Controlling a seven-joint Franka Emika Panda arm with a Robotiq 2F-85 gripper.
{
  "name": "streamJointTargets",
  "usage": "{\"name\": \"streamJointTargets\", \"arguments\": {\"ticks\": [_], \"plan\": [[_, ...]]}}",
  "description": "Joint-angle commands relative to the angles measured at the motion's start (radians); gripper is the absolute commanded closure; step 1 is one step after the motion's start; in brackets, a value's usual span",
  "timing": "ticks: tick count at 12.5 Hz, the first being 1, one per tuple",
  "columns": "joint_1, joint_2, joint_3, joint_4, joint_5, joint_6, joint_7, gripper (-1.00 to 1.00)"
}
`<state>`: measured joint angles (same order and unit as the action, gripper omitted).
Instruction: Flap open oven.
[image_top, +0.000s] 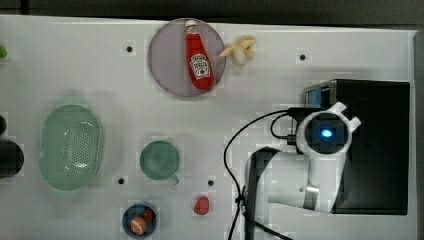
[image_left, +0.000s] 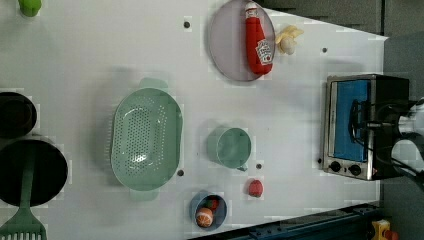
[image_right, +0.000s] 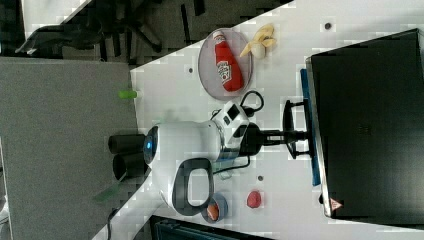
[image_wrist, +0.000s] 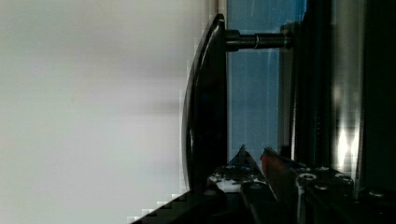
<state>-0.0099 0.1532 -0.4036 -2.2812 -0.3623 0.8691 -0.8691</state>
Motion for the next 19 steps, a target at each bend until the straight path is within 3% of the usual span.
{"name": "streamJointTargets", "arguments": {"ticks": [1,5,11,16,19], "plan": [[0.062,0.042,0.088,-0.021,-0.092,0.005,0.216,0.65],[0.107,0.123,0.134,-0.016,-0.225,0.0,0.443,0.65],[0.22,0.339,0.152,0.061,-0.454,-0.033,0.798,0.65],[0.285,0.425,0.145,0.145,-0.464,-0.099,0.844,0.65],[0.283,0.336,0.144,0.155,-0.353,-0.063,0.844,0.65]]}}
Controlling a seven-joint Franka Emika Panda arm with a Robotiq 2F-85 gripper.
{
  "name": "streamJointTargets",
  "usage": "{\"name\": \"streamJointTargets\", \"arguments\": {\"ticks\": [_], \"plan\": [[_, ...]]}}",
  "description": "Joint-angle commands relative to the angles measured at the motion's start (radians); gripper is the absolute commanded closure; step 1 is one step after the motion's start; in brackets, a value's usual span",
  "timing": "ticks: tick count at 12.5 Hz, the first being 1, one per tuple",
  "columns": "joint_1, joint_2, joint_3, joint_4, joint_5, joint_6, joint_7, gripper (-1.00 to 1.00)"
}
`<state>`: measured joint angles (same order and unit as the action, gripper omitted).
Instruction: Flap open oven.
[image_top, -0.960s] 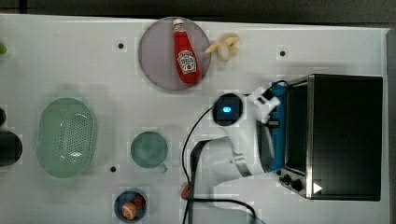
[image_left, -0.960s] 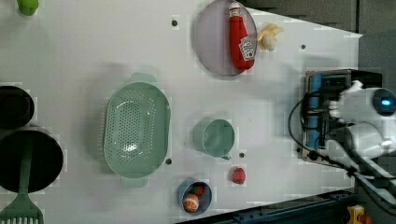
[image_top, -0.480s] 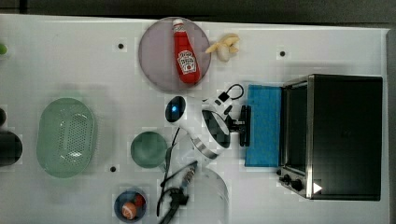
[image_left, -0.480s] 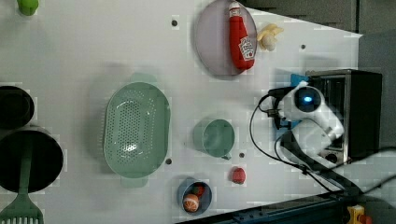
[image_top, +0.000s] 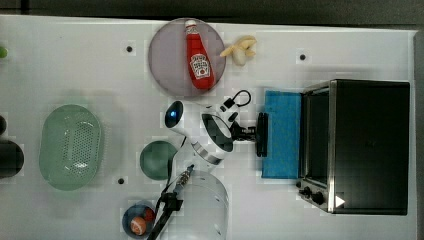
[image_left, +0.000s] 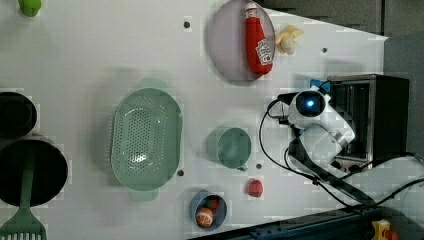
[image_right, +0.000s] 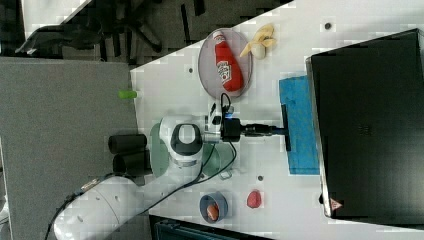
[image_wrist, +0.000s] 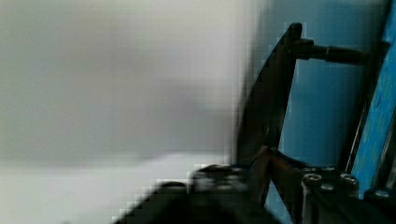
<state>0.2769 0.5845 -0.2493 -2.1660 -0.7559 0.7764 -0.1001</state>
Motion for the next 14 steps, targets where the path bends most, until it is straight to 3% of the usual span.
{"name": "streamJointTargets", "arguments": {"ticks": [1,9,11,14], "plan": [[-0.005,-0.144,-0.01,0.039,0.107,0.028,0.075,0.65],[-0.016,-0.52,-0.071,0.053,0.625,-0.09,0.075,0.65],[-0.016,-0.6,-0.077,0.07,0.69,-0.2,0.075,0.65],[-0.014,-0.712,-0.071,0.132,0.694,-0.422,0.075,0.65]]}}
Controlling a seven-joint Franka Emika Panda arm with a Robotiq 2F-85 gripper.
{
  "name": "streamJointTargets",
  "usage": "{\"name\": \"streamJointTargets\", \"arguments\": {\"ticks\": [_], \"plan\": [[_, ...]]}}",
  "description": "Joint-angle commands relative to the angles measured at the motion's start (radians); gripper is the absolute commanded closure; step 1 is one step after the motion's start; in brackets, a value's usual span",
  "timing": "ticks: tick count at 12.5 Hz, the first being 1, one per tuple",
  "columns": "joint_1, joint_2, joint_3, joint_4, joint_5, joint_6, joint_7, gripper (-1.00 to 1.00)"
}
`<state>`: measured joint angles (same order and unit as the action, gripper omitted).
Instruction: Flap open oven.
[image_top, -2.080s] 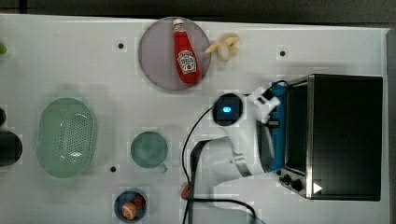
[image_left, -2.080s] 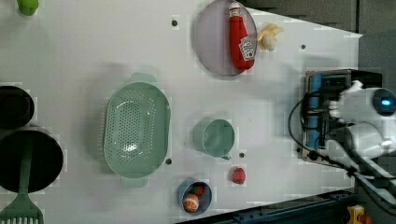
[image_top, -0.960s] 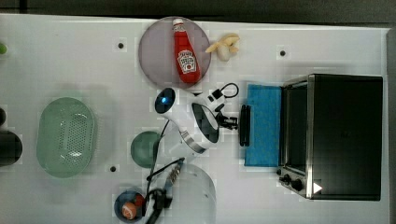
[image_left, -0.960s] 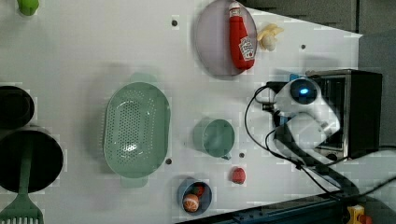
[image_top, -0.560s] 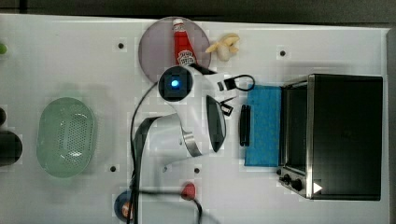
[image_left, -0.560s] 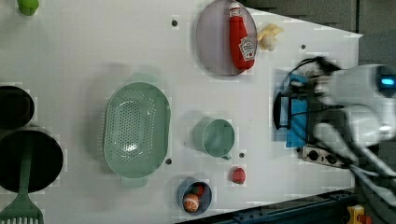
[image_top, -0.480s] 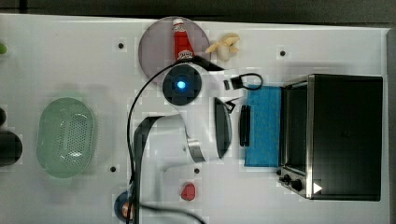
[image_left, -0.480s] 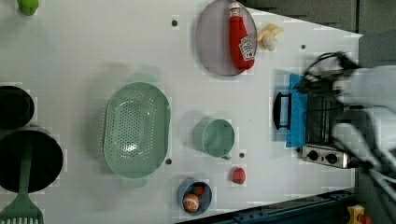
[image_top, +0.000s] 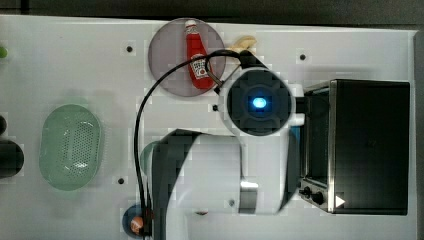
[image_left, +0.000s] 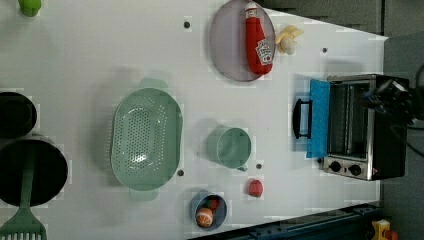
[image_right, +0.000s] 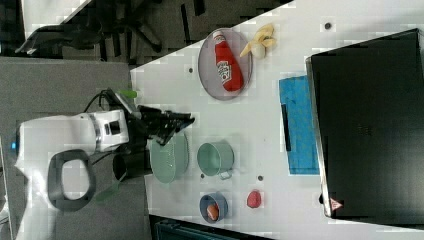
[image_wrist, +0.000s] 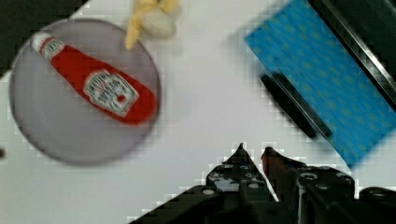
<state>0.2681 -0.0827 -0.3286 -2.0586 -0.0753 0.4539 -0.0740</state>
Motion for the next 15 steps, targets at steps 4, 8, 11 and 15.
{"name": "streamJointTargets", "arguments": {"ticks": [4,8,11,15], "plan": [[-0.006,-0.121,0.005,0.104,0.013,-0.316,0.136,0.65],[-0.005,-0.14,0.011,0.106,0.012,-0.316,0.141,0.65],[-0.005,-0.139,0.011,0.1,0.012,-0.316,0.141,0.65],[-0.005,-0.136,0.011,0.099,0.012,-0.316,0.141,0.65]]}}
